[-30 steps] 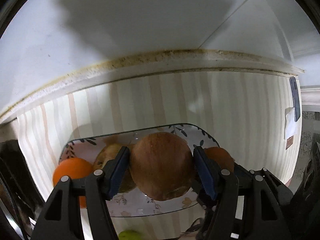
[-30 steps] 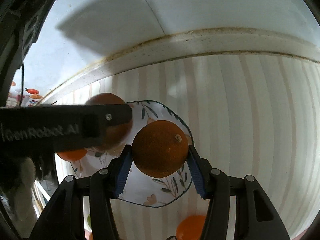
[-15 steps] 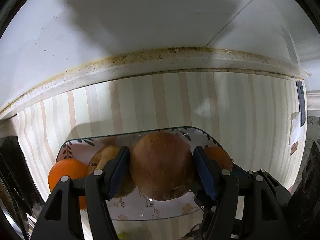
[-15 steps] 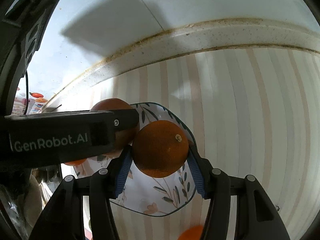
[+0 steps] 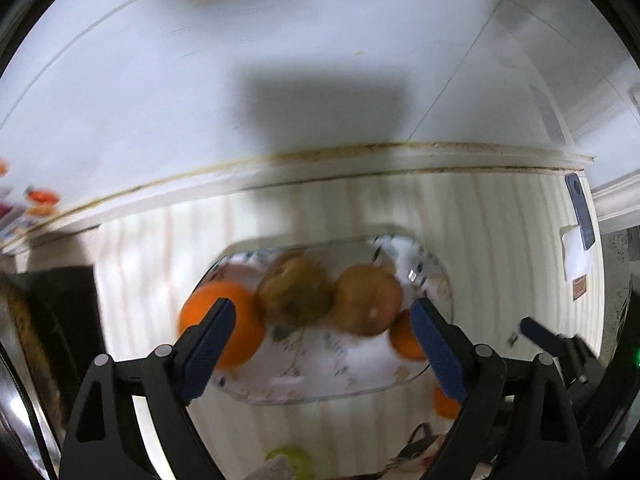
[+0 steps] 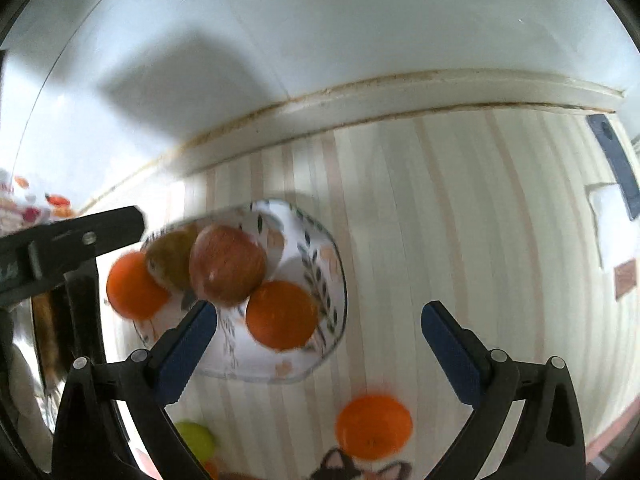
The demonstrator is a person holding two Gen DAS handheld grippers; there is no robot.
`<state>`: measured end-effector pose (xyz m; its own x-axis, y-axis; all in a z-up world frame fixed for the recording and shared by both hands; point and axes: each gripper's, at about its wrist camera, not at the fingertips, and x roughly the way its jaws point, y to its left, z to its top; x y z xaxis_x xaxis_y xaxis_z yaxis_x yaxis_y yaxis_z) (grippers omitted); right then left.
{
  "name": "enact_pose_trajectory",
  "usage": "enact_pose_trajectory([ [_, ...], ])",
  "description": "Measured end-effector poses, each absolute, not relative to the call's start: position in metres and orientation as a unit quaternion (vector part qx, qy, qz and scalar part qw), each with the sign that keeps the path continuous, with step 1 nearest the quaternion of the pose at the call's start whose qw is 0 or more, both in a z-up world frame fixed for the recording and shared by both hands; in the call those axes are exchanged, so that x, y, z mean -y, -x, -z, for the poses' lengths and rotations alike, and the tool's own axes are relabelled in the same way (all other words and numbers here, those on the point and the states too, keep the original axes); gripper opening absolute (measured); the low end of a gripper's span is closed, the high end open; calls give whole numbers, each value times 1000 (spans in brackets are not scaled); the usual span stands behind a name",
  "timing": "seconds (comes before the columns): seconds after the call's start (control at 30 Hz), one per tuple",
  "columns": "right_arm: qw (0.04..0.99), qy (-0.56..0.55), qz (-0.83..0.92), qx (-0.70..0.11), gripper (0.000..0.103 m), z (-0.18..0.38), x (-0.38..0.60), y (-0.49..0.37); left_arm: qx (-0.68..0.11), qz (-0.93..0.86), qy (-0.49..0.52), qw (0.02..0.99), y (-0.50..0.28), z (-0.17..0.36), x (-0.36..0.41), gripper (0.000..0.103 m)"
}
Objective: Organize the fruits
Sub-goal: 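Lower both held fruits onto the plate and open both tools, then grasp an orange with the left tool while the right tool grasps a green apple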
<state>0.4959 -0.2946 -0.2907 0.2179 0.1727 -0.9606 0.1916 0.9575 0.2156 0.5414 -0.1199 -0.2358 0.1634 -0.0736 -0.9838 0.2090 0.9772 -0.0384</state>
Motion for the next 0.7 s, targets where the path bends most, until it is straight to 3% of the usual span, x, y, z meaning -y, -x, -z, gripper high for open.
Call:
enact_pose_trajectory([
  [0.33,786,-86,9,-612,103,255,260,-433,-612,53,-37,788,-443,222,66,89],
  [0.7,827,-68,11,-558,103,177,239,-371,-559,37,-18,828,-376,167,32,89],
])
